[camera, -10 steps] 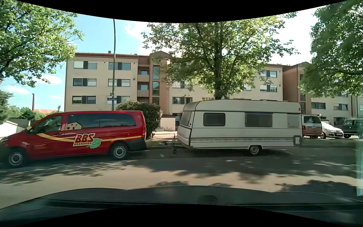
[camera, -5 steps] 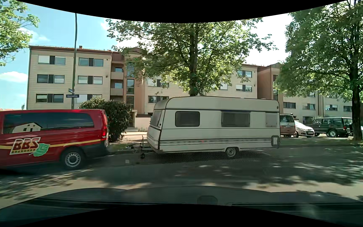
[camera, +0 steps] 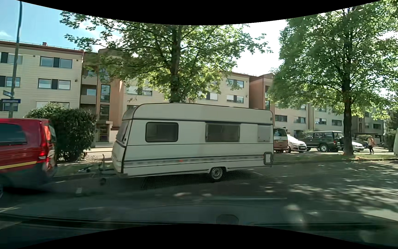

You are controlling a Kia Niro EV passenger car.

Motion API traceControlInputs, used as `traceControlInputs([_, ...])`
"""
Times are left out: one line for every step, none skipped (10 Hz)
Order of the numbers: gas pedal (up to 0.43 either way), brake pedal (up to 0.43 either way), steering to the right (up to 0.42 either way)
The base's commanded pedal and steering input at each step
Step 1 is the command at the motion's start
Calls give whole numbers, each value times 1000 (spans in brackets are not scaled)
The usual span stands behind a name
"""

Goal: Follow the waypoints while adhering to traffic rules and regulations

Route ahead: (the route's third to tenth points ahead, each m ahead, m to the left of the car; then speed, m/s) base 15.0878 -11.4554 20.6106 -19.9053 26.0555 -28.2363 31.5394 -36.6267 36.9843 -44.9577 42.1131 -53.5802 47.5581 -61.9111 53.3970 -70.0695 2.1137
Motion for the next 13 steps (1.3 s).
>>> traceControlInputs([138, 6, 682])
traceControlInputs([138, 6, 701])
traceControlInputs([138, 6, 723])
traceControlInputs([138, 6, 748])
traceControlInputs([138, 6, 774])
traceControlInputs([138, 6, 792])
traceControlInputs([157, 6, 799])
traceControlInputs([169, 6, 799])
traceControlInputs([177, 6, 789])
traceControlInputs([177, 6, 766])
traceControlInputs([177, 6, 736])
traceControlInputs([177, 6, 700])
traceControlInputs([177, 6, 660])
